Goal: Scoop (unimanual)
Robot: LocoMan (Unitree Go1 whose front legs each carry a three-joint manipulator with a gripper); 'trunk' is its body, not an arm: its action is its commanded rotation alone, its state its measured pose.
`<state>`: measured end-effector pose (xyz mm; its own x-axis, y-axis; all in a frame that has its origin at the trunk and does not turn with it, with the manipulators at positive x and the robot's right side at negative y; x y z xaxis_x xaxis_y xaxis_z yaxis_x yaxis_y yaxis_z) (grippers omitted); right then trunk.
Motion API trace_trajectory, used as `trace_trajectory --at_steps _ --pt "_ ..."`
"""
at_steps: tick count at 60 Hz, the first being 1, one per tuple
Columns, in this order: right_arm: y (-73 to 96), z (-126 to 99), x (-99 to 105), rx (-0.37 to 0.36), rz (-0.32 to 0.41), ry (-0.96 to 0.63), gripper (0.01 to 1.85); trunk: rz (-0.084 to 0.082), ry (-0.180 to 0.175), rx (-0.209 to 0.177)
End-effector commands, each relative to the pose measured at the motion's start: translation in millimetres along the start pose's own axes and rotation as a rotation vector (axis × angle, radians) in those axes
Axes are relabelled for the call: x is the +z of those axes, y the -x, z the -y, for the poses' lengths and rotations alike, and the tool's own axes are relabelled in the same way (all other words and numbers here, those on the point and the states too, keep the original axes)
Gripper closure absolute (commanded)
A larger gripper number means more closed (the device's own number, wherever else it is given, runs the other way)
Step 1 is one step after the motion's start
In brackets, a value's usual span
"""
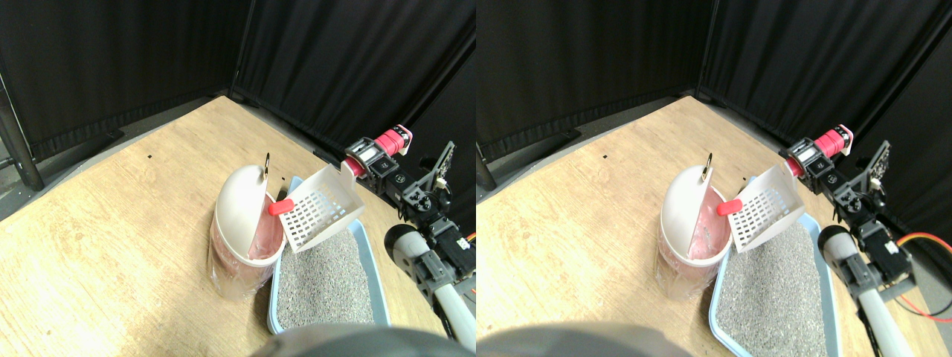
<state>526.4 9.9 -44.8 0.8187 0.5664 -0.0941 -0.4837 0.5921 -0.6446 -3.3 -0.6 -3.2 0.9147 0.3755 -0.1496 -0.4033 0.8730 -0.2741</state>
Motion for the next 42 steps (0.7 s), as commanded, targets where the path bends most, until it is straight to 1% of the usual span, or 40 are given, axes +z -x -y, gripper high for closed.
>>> trace_trajectory --at_steps 1,7,13,18,21,23,32,38,39,40,41,42 --pt "0.8 5.9 15.0 -0.034 0.074 0.017 1.81 0.007 0.011 0.051" --pt "1.6 9.1 16.7 -0.027 0.096 -0.019 1.81 0.008 0.014 0.051" --pt "3.3 8.9 17.3 -0.034 0.075 -0.027 1.81 0.01 0.013 0.05" --pt "3.5 8.4 15.8 -0.039 0.075 -0.027 1.81 0.01 0.011 0.048" --pt "3.8 8.3 15.0 -0.051 0.058 -0.035 1.81 0.008 0.009 0.046" --pt "3.8 8.6 14.1 -0.052 0.061 -0.035 1.81 0.008 0.009 0.046" --pt "4.2 10.5 8.5 -0.075 0.067 -0.049 1.81 0.004 -0.006 0.032" --pt "5.9 14.3 -0.2 -0.108 0.077 -0.09 1.81 -0.002 -0.018 0.017" --pt "6.4 15.3 -1.9 -0.119 0.072 -0.101 1.77 -0.003 -0.021 0.013" --pt "6.4 15.3 -1.9 -0.119 0.072 -0.101 1.77 -0.003 -0.021 0.013" --pt "7.4 17.2 -5.1 -0.129 0.083 -0.121 1.7 -0.004 -0.025 0.006" --pt "7.4 17.2 -5.1 -0.129 0.083 -0.121 1.7 -0.004 -0.026 0.004"
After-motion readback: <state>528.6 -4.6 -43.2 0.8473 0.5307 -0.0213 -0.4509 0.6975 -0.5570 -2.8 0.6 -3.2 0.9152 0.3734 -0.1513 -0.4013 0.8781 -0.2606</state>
